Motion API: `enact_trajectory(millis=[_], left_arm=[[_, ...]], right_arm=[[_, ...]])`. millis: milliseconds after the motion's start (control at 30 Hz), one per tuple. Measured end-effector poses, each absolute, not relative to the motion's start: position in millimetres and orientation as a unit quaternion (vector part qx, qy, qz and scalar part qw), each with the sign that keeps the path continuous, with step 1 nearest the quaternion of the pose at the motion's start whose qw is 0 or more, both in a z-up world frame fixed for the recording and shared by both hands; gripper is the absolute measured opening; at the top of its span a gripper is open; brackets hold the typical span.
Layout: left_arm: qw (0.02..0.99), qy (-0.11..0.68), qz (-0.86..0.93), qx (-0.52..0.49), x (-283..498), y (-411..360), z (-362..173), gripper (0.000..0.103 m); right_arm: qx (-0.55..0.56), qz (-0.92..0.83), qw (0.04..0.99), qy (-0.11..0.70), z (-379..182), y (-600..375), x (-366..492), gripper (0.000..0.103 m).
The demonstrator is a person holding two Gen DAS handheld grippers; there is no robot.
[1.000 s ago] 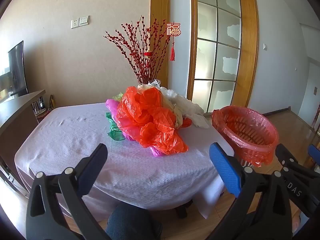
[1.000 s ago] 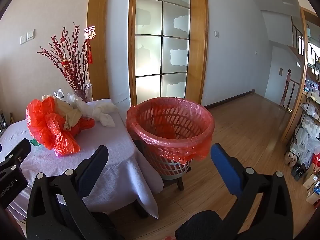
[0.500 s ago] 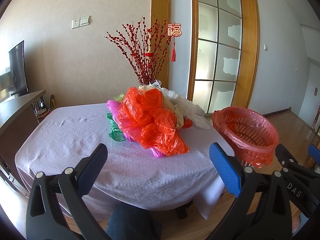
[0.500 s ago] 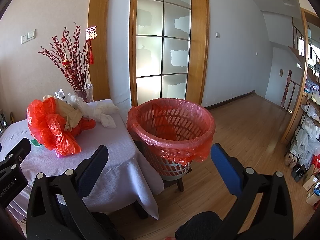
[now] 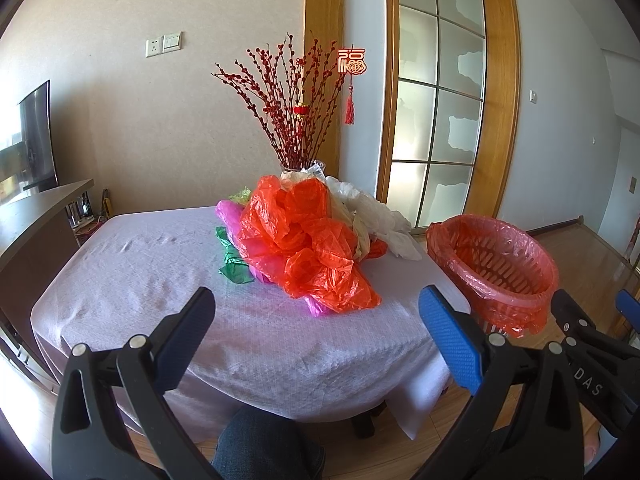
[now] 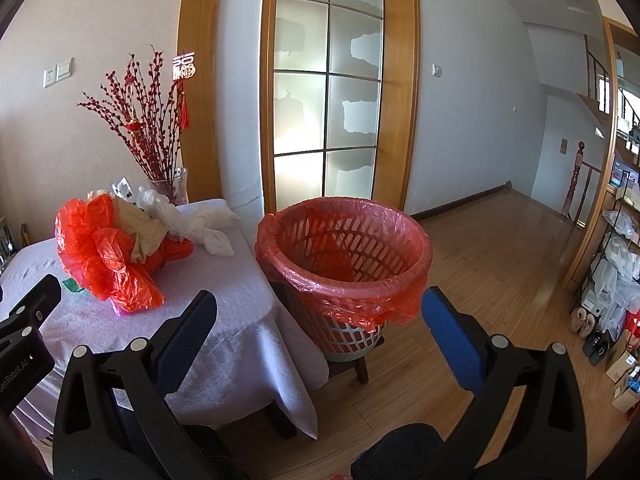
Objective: Collect trash
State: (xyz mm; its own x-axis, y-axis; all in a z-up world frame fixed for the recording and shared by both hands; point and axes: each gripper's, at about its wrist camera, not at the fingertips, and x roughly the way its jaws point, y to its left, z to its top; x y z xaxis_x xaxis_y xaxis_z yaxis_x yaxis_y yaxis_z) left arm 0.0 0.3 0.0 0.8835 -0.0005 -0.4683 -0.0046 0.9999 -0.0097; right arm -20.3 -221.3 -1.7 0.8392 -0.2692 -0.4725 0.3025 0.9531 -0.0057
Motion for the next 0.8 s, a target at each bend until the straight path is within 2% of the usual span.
enact_trajectory(millis=[800], left_arm=[[0.97,0.242,0.0,-0.005,0.1,2.3,2.5,0.099]], right_arm=[[0.039,-0.15,0.958,0.242,-5.2,-222.8,-19.4,0.101]])
